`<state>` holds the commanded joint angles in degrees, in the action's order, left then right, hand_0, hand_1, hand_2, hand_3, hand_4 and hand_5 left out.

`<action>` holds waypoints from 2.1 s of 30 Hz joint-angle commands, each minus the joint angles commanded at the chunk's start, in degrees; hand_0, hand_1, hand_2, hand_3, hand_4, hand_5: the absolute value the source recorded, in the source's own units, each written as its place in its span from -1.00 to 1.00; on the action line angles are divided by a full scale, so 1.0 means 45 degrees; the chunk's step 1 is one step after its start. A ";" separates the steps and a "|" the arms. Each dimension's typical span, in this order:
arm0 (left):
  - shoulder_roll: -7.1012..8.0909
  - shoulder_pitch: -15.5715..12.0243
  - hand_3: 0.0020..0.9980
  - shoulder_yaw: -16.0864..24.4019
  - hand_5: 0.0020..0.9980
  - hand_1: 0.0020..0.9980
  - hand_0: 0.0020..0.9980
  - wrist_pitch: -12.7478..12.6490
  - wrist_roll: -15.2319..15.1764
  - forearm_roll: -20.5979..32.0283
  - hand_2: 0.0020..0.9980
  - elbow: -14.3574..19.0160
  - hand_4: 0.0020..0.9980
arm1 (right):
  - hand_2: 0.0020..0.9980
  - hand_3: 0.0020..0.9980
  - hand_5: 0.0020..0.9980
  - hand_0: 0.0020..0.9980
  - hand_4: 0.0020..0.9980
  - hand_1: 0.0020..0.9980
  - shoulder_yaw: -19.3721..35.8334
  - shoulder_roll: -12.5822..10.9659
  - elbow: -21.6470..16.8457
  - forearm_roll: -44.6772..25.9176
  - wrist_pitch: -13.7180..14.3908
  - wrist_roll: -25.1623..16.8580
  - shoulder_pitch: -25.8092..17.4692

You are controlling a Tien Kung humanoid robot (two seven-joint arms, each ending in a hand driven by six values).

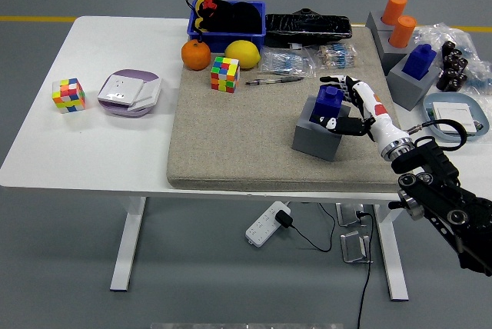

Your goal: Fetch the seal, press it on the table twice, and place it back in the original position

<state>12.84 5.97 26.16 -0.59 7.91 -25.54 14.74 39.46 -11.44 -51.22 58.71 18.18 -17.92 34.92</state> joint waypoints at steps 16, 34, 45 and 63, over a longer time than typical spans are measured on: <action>-0.0026 -0.0030 0.43 0.0041 -0.53 0.38 0.44 0.0006 0.0001 -0.0011 0.36 0.0000 0.29 | 0.59 0.60 -1.00 0.66 0.99 0.60 0.0382 -0.0151 -0.0140 0.0010 -0.0248 -0.0121 -0.0059; -0.0044 -0.0086 0.44 0.0157 -0.52 0.38 0.44 0.0020 -0.0001 -0.0040 0.36 -0.0014 0.29 | 0.68 0.70 -0.49 0.79 1.00 0.70 0.2160 -0.1120 -0.1855 0.0735 -0.0746 -0.0017 -0.1056; 0.0008 -0.0101 0.44 0.0293 -0.52 0.38 0.44 0.0011 -0.0007 -0.0078 0.36 -0.0006 0.29 | 0.66 0.66 -0.45 0.79 1.00 0.70 0.4211 -0.1729 -0.1981 0.1298 -0.0640 0.0227 -0.1703; 0.0057 -0.0157 0.44 0.0437 -0.52 0.39 0.44 -0.0002 -0.0006 -0.0214 0.36 0.0005 0.28 | 0.60 0.53 -0.62 0.76 1.00 0.65 0.7362 -0.2543 -0.2347 0.2151 -0.0755 0.0756 -0.3047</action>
<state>13.09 5.26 28.13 -0.60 7.89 -26.50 14.76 72.59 -22.89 -61.79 68.39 14.79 -14.52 21.21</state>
